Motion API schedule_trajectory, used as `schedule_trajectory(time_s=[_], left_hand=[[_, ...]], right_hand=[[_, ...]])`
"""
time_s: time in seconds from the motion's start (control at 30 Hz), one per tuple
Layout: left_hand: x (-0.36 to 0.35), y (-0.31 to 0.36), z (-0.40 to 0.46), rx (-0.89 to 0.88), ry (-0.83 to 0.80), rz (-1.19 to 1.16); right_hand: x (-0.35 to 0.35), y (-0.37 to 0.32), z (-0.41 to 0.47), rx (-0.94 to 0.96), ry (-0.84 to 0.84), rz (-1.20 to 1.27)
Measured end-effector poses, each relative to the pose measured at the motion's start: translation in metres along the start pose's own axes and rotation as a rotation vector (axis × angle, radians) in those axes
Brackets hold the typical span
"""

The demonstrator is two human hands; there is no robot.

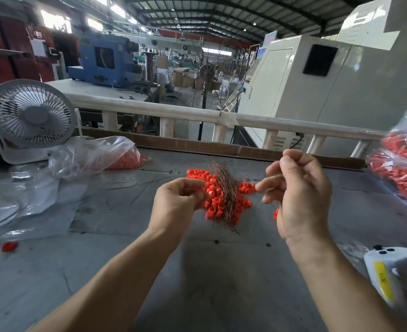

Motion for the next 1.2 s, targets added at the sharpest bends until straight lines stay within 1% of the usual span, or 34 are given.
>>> schedule_trajectory(time_s=[0.1,0.17,0.23,0.33,0.4,0.5,0.8,0.9,1.0,1.2], left_hand=[[-0.004,-0.005,-0.002,0.116,-0.035,-0.163],[-0.006,-0.007,-0.002,0.165,-0.046,-0.248],[-0.009,-0.008,-0.004,0.195,-0.073,-0.312],[-0.016,-0.008,-0.007,0.221,-0.138,-0.367],[-0.019,-0.007,-0.009,0.215,-0.168,-0.372],[-0.022,-0.004,-0.011,0.186,-0.199,-0.347],[-0.024,0.003,-0.017,0.16,-0.25,-0.35],[-0.025,0.005,-0.017,0.173,-0.256,-0.369],[-0.025,0.004,-0.017,0.176,-0.255,-0.384],[-0.026,0.001,-0.016,0.172,-0.254,-0.378]], right_hand=[[0.006,0.021,0.006,-0.234,0.068,0.082],[0.008,0.034,0.007,-0.38,0.073,0.121],[0.006,0.045,0.004,-0.479,0.018,0.071],[-0.007,0.058,-0.009,-0.513,-0.129,-0.06],[-0.012,0.063,-0.017,-0.483,-0.168,-0.14],[-0.015,0.06,-0.022,-0.372,-0.192,-0.278],[-0.033,0.043,-0.03,-0.054,-0.327,-0.49],[-0.032,0.035,-0.029,-0.01,-0.308,-0.47],[-0.033,0.034,-0.029,-0.01,-0.308,-0.438],[-0.036,0.033,-0.031,0.042,-0.347,-0.488]])
Point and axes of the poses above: each hand's wrist, its own z-axis towards the middle knuckle, its own x-axis out of the back of the hand, y = z × x, the point moved 10 cm from there along z, towards the middle knuckle, and after that the axes turned 11 degrees about y, right-handed, at the moved point
